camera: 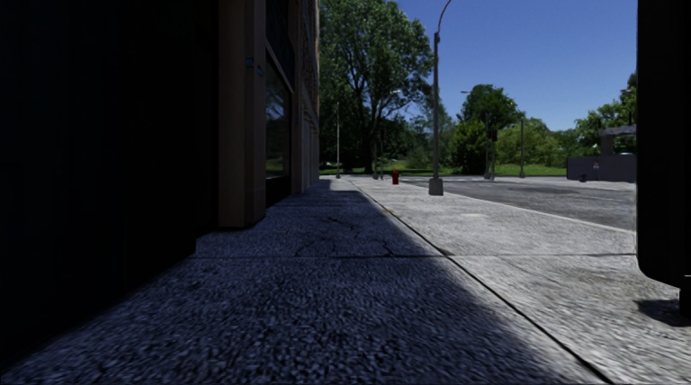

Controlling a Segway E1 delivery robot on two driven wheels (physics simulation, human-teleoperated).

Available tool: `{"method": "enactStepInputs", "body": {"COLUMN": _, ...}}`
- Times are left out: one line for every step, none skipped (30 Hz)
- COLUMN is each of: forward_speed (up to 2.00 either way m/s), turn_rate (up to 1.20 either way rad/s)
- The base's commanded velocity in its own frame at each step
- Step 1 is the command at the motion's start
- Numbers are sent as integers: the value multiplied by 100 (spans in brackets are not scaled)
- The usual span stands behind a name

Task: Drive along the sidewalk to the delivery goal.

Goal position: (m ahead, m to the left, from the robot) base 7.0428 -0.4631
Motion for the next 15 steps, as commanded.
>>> {"method": "enactStepInputs", "body": {"forward_speed": 198, "turn_rate": -1}}
{"method": "enactStepInputs", "body": {"forward_speed": 198, "turn_rate": -1}}
{"method": "enactStepInputs", "body": {"forward_speed": 198, "turn_rate": 0}}
{"method": "enactStepInputs", "body": {"forward_speed": 198, "turn_rate": 0}}
{"method": "enactStepInputs", "body": {"forward_speed": 198, "turn_rate": 0}}
{"method": "enactStepInputs", "body": {"forward_speed": 198, "turn_rate": 0}}
{"method": "enactStepInputs", "body": {"forward_speed": 198, "turn_rate": 0}}
{"method": "enactStepInputs", "body": {"forward_speed": 198, "turn_rate": 0}}
{"method": "enactStepInputs", "body": {"forward_speed": 198, "turn_rate": -37}}
{"method": "enactStepInputs", "body": {"forward_speed": 198, "turn_rate": -85}}
{"method": "enactStepInputs", "body": {"forward_speed": 198, "turn_rate": -105}}
{"method": "enactStepInputs", "body": {"forward_speed": 198, "turn_rate": -105}}
{"method": "enactStepInputs", "body": {"forward_speed": 198, "turn_rate": -120}}
{"method": "enactStepInputs", "body": {"forward_speed": 198, "turn_rate": -120}}
{"method": "enactStepInputs", "body": {"forward_speed": 198, "turn_rate": -111}}
